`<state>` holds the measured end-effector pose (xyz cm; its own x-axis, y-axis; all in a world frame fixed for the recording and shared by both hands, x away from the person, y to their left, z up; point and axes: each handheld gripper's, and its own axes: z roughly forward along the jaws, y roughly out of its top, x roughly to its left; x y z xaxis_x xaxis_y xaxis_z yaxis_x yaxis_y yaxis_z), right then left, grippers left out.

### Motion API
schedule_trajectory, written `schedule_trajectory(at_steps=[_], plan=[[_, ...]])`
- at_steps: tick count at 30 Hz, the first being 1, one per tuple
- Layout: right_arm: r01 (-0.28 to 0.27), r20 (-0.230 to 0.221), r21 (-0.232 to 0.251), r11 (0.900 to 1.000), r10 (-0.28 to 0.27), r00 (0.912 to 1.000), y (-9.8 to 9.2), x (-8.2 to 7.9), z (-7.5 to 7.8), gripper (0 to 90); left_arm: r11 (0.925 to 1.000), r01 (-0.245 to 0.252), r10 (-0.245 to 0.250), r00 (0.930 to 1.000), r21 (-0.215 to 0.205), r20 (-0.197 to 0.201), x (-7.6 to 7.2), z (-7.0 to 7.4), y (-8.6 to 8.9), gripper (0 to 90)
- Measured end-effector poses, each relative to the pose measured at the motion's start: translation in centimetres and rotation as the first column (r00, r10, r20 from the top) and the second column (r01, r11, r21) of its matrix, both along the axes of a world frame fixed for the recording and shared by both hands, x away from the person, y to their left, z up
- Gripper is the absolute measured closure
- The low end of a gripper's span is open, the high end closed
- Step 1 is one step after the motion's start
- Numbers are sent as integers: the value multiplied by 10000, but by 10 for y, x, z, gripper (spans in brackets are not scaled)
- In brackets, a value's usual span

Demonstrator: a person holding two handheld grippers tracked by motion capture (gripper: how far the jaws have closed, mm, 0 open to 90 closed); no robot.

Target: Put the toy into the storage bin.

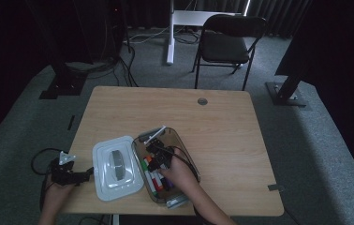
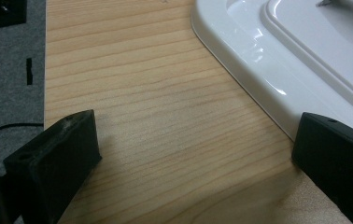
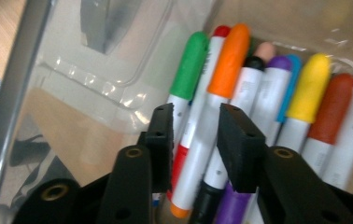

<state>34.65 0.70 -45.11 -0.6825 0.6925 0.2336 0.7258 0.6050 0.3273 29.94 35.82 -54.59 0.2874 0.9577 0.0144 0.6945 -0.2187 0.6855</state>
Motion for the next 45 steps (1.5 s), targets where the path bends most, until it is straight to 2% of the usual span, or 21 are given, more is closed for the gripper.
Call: schedule_trajectory(at_steps=[4,8,10,11,15,19,23,27,29,31,33,35,37,40,42,45], plan=[[50,277,404,9992,-62,9996,-11,-2,11,589,10000,-13,13,10000,-12,10,0,0,0,12],[225,709,941,9953,-292,9971,-27,-3,25,490,10000,-14,14,10000,-15,10,0,0,0,12],[265,813,1096,9936,-355,9961,-31,-3,28,481,10000,-14,14,10000,-18,4,0,0,0,12],[300,1051,1362,9902,-446,9935,-40,-4,38,448,10000,-12,12,10000,-12,-2,0,0,0,12],[272,1515,1783,9836,-548,9869,-56,-5,52,410,10000,-8,8,10000,-13,-3,0,0,0,12],[377,2016,2163,9756,-824,9760,-74,-4,65,378,10000,-27,27,10000,-16,-5,0,0,0,13],[627,2181,2458,9673,-1182,9688,-89,-1,71,358,10000,-33,33,10000,-15,-5,0,0,0,12],[947,2209,2552,9622,-1534,9632,-105,3,70,345,10000,-39,39,10000,-22,11,0,0,0,12],[1042,2258,2621,9594,-1660,9599,-113,5,70,310,10000,-35,35,10000,-14,-3,0,0,0,12],[1067,2246,2913,9507,-1764,9584,-122,6,68,282,10000,-32,32,10000,-15,-6,0,0,0,12],[965,2248,3020,9484,-1692,9596,-130,8,66,221,10000,-39,39,10000,-19,7,0,0,0,12],[1116,2231,3131,9431,-1872,9566,-137,10,62,211,10000,-38,38,10000,-17,7,0,0,0,12],[1084,2493,2979,9484,-1869,9502,-143,12,57,189,10000,-40,40,10000,-24,8,0,0,0,12],[1151,2585,2936,9490,-1948,9462,-151,14,49,179,10000,-56,56,10000,-40,5,0,0,-1,12],[1253,2798,2842,9506,-2072,9374,-157,16,43,179,10000,-46,46,10000,-34,17,0,0,0,12],[1413,2704,2893,9467,-2225,9367,-163,18,38,179,10000,-43,43,10000,-26,1,0,0,0,12]])
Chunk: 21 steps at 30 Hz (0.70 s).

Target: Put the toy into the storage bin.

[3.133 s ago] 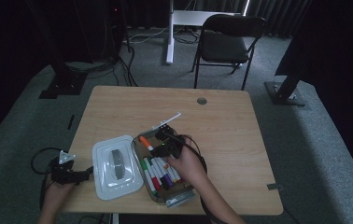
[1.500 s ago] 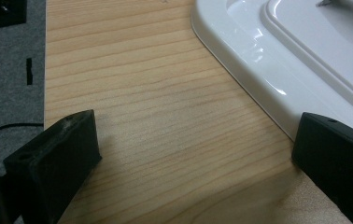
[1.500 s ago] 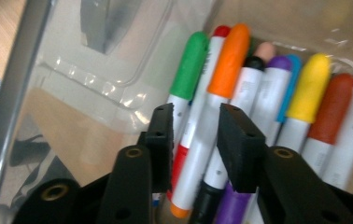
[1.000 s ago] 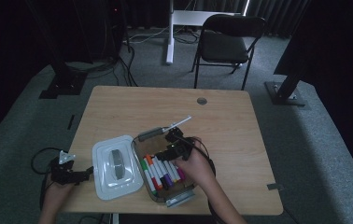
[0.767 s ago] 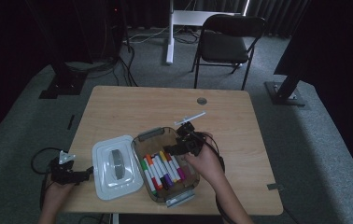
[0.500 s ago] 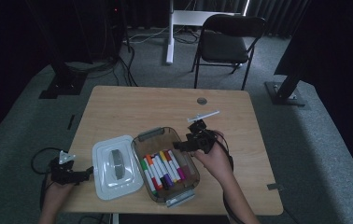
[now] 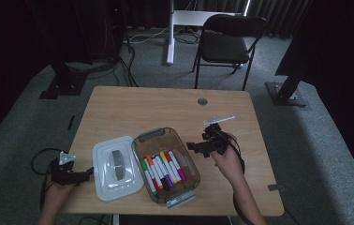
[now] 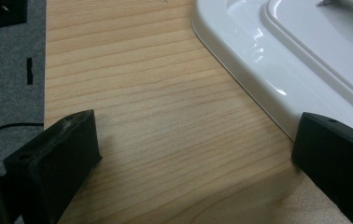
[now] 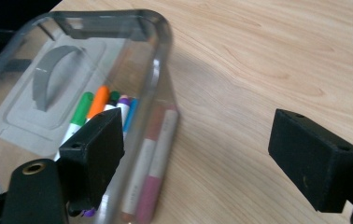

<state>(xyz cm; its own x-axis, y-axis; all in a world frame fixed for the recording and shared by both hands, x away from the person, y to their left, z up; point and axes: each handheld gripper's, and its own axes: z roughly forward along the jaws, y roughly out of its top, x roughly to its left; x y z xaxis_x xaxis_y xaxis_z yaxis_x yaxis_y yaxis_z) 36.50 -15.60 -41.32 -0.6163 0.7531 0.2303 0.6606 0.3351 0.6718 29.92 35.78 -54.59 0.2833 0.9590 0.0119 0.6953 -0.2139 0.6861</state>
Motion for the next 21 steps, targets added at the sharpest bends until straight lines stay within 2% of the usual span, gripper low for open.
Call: schedule_trajectory(at_steps=[2,4,11,15,19,21], plan=[[219,-39,-49,9997,-219,9998,-7,2,-10,179,10000,1,-1,10000,-2,-6,0,0,0,12],[197,-33,-44,9998,-198,9998,-8,3,-14,179,10000,4,-4,10000,-2,-3,0,0,0,12],[466,13,-267,9986,-466,9989,-24,4,-50,180,10000,2,-2,10000,2,-6,0,0,0,12],[546,291,-391,9977,-535,9981,-30,1,-66,180,10000,3,-3,10000,4,-5,0,0,0,13],[357,631,-318,9989,-336,9974,-35,-4,-79,179,10000,27,-27,10000,13,-15,0,0,0,13],[219,685,-500,9985,-184,9975,-38,-7,-87,177,10000,25,-25,10000,11,-16,0,0,0,13]])
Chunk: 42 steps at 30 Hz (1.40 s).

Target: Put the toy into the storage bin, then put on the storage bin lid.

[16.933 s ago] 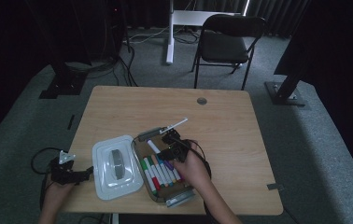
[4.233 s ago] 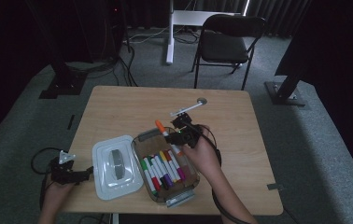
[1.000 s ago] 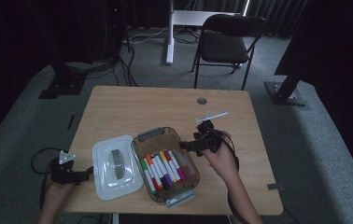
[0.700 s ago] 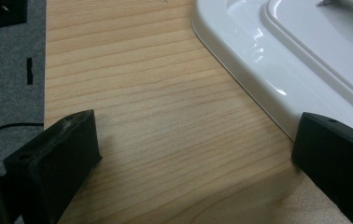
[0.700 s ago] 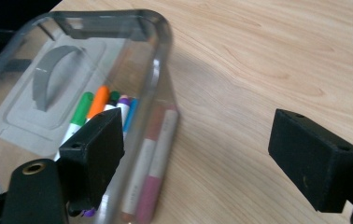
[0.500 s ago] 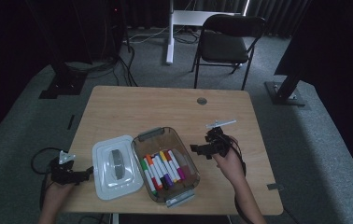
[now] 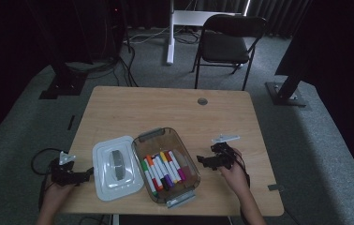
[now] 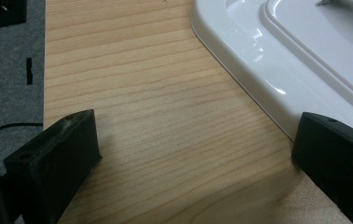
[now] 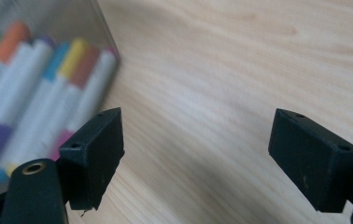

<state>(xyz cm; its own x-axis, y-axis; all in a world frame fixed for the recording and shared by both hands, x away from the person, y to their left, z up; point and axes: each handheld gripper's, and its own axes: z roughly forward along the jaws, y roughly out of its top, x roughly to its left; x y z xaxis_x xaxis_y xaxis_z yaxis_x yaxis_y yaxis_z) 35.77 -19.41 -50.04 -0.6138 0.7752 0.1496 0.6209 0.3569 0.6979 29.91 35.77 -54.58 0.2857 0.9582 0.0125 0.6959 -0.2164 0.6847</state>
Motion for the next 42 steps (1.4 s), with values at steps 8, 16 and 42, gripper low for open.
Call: schedule_trajectory(at_steps=[8,16,42], plan=[[-215,-68,-412,9989,212,9998,-6,-8,-26,177,9999,-134,134,9999,3,-21,-1,0,-1,12],[88,327,-514,9986,-71,9994,-12,-11,-42,164,9995,-314,314,9995,-5,5,-2,0,-2,12],[633,1086,-1008,9929,-522,9927,-8,-17,-49,126,9996,-298,298,9996,5,-14,-4,0,-1,12]])
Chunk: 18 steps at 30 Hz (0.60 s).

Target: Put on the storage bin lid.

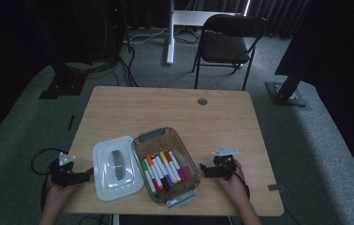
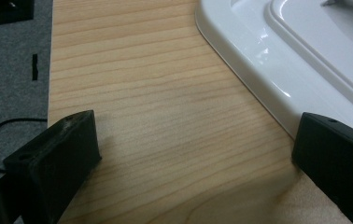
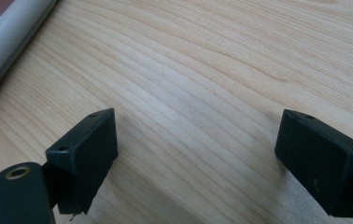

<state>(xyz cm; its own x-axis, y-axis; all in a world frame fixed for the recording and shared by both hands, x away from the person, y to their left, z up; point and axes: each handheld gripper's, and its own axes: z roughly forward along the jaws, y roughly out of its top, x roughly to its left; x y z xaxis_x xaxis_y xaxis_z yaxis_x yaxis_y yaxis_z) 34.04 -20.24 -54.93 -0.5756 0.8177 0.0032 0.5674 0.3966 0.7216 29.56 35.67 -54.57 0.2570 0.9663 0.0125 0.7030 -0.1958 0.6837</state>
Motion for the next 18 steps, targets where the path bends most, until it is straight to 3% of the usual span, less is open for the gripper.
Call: schedule_trajectory(at_steps=[4,10,11,18], plan=[[2,-1,2,10000,-2,10000,0,0,0,126,9997,-255,256,9995,39,-207,-2,2,4,13],[-11,-4,14,10000,11,10000,0,0,0,125,9981,-511,500,9982,-341,-331,-10,5,8,19],[-9,-4,2,10000,9,10000,0,0,0,124,9975,-440,424,9987,-547,-294,-14,8,7,19],[-10,-5,5,10000,10,10000,0,0,0,124,9974,44,-50,10000,-723,-84,-23,26,-7,19]])
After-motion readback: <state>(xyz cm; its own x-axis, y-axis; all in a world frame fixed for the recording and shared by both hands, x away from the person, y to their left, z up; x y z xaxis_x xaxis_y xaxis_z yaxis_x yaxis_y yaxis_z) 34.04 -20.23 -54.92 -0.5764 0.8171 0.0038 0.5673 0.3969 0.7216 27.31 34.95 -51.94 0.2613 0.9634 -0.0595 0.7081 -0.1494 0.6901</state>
